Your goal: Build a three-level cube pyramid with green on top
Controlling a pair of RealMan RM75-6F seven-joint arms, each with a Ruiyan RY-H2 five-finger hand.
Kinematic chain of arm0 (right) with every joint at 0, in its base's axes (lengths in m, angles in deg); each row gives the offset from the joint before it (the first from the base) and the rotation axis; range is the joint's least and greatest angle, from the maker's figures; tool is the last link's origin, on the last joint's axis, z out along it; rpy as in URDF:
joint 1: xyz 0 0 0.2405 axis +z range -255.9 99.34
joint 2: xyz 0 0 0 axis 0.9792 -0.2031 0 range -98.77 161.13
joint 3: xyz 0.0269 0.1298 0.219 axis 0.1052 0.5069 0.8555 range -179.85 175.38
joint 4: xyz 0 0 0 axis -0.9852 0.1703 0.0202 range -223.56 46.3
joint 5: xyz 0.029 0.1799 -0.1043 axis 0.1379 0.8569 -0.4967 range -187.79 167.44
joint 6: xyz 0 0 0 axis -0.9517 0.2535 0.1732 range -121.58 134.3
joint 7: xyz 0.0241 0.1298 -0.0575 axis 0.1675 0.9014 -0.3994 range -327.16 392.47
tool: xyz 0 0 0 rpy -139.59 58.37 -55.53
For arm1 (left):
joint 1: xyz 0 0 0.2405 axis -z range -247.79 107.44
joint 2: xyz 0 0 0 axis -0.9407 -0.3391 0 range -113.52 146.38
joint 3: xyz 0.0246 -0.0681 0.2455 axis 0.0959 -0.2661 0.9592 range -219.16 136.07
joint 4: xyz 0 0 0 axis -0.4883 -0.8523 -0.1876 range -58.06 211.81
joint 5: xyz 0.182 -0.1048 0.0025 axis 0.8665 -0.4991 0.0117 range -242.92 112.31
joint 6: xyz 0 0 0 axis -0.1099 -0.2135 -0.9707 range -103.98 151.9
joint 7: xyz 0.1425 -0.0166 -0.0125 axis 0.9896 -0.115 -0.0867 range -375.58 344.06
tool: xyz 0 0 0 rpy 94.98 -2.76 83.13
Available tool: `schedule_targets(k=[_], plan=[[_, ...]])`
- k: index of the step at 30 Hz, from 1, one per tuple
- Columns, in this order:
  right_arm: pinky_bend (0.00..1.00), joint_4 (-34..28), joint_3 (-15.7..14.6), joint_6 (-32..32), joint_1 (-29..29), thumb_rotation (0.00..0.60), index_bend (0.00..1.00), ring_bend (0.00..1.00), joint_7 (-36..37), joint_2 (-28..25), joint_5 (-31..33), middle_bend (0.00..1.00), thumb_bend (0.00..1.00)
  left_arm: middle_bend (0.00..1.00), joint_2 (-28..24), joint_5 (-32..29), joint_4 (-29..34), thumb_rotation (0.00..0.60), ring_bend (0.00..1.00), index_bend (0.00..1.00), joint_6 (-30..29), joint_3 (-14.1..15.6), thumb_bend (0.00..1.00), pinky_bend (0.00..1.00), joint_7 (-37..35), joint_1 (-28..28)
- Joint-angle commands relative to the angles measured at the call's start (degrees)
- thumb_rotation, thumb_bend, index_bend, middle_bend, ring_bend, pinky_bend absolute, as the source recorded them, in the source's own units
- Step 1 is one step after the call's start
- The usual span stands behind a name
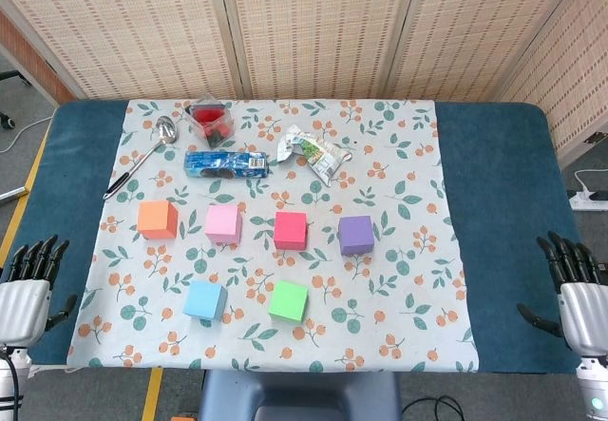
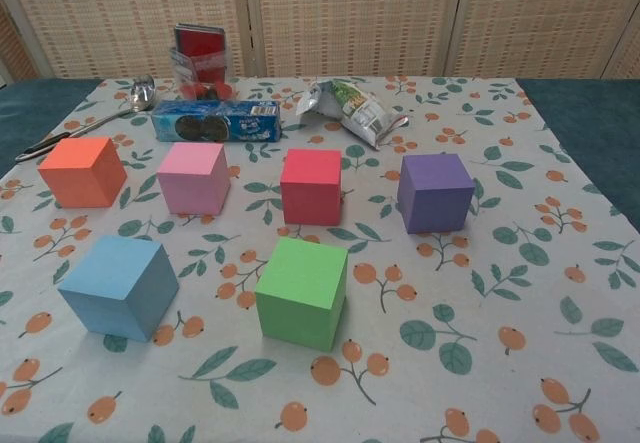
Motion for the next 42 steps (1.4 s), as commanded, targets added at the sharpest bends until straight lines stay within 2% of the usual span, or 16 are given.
schedule_targets(k=[1,15,21,23,28,32,39,42], plan=[[0.00,0.10,0.01,0.18,-0.13,0.600,0.00,0.00,0.07,0.12,-0.04,0.00,0.00,0.00,0.42,0.17,-0.37,0.600,0.00,0.00,-0.01,-0.13,0.31,0.02,-0.41,0.18],[0.00,-0.38,0.21,1.55,-0.62,0.600,0.00,0.00,1.93,-1.20,-1.02,0.00,0.00,0.00,-0.46,1.33,0.42,0.600,0.00,0.00,1.30,-0.50,0.31,0.02,-0.64,1.76],[0.00,-1.84,1.38,0.20,1.05,0.600,0.00,0.00,1.81,-3.79,-1.46,0.00,0.00,0.04,-2.64,4.46,1.91,0.600,0.04,0.05,6.66,-4.42,0.31,0.07,-6.30,9.18],[0.00,-2.40,1.61,-0.29,1.64,0.600,0.00,0.00,1.63,-4.40,-1.84,0.00,0.00,0.08,-3.13,4.57,2.27,0.600,0.07,0.08,9.84,-5.69,0.31,0.08,-7.27,12.19],[0.00,-3.65,2.03,-1.01,2.73,0.600,0.00,0.00,1.03,-5.46,-2.57,0.00,0.00,0.12,-4.75,2.13,4.47,0.600,0.10,0.11,21.95,-8.49,0.31,0.10,-7.35,21.12],[0.00,-4.07,2.02,-1.28,2.92,0.600,0.00,0.00,1.11,-5.58,-2.34,0.00,0.00,0.12,-2.75,-1.39,4.58,0.600,0.10,0.12,30.29,-10.24,0.31,0.11,-4.81,27.81],[0.00,-3.15,1.67,-1.02,2.68,0.600,0.00,0.00,1.82,-4.53,-2.11,0.00,0.00,0.06,2.99,-12.86,0.13,0.600,0.05,0.01,44.13,-10.32,0.32,0.10,3.42,37.46],[0.00,-2.73,1.62,-1.07,2.64,0.600,0.00,0.00,1.88,-4.36,-1.83,0.00,0.00,0.05,5.72,-17.09,-2.63,0.600,0.03,0.00,45.92,-9.80,0.32,0.08,6.01,39.88]])
